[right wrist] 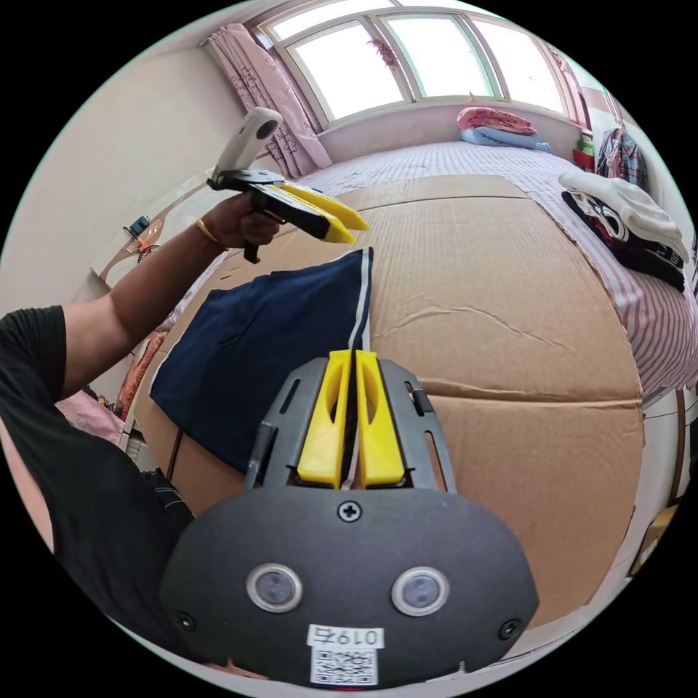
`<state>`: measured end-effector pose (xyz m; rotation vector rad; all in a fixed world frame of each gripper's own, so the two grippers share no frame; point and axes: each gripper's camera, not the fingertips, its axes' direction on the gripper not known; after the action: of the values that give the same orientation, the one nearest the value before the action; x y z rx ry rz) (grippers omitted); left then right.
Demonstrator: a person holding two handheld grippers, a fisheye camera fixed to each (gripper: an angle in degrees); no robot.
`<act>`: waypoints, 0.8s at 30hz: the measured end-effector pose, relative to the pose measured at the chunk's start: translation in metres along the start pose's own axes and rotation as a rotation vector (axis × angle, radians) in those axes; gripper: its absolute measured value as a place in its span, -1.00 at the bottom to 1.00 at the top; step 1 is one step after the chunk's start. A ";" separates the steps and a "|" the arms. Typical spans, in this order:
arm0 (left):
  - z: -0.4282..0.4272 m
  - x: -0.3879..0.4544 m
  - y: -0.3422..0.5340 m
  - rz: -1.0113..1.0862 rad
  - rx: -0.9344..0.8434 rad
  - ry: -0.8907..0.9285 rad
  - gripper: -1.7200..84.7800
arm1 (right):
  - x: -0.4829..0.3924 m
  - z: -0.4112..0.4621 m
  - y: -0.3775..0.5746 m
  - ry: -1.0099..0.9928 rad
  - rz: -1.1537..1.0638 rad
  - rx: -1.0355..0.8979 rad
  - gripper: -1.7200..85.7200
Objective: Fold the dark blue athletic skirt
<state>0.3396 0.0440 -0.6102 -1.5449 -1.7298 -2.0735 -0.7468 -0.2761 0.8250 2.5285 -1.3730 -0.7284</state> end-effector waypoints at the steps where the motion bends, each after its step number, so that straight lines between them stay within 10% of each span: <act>1: 0.017 -0.013 -0.007 0.017 -0.041 0.004 -0.67 | 0.000 -0.001 0.001 -0.005 0.002 0.003 -0.96; 24: 0.085 -0.124 0.009 0.223 0.073 0.225 -0.93 | -0.005 -0.012 0.016 -0.019 -0.015 0.003 -0.96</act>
<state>0.4626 0.0388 -0.6971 -1.3549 -1.4666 -1.9644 -0.7551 -0.2813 0.8426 2.5430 -1.3631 -0.7554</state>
